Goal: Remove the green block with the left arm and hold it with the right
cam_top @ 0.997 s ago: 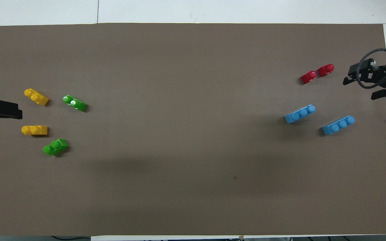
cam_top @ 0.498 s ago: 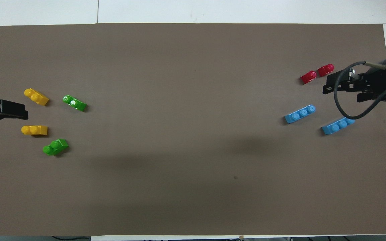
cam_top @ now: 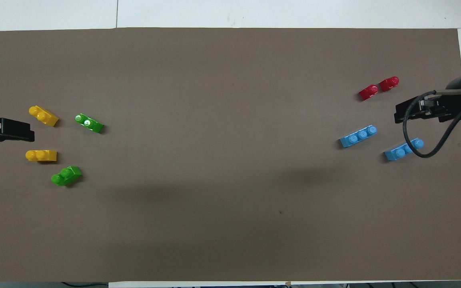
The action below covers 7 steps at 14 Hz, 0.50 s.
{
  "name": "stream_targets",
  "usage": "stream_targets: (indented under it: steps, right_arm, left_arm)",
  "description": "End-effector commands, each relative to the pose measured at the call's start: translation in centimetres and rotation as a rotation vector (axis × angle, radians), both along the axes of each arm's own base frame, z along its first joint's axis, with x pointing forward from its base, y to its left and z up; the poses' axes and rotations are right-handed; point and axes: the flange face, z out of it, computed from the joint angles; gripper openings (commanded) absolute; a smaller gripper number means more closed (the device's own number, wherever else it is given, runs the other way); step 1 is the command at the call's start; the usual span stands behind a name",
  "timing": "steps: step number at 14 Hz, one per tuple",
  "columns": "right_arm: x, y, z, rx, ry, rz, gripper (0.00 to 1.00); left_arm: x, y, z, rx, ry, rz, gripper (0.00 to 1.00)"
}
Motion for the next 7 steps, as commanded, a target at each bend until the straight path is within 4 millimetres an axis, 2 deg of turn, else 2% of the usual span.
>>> stream_targets:
  steps: [1,3,7]
  right_arm:
    - [-2.9,-0.2,1.6,-0.019,0.019,0.016,1.0]
    - [-3.1,-1.0,2.3,-0.019,0.005,0.013,1.0]
    - [-3.1,-1.4,2.2,-0.016,0.011,0.007,1.0]
  left_arm:
    - [0.7,0.1,0.2,-0.023,0.007,-0.002,1.0]
    - [0.6,0.0,0.5,-0.023,0.002,-0.005,1.0]
    - [0.3,0.1,1.2,-0.023,-0.013,-0.001,1.0]
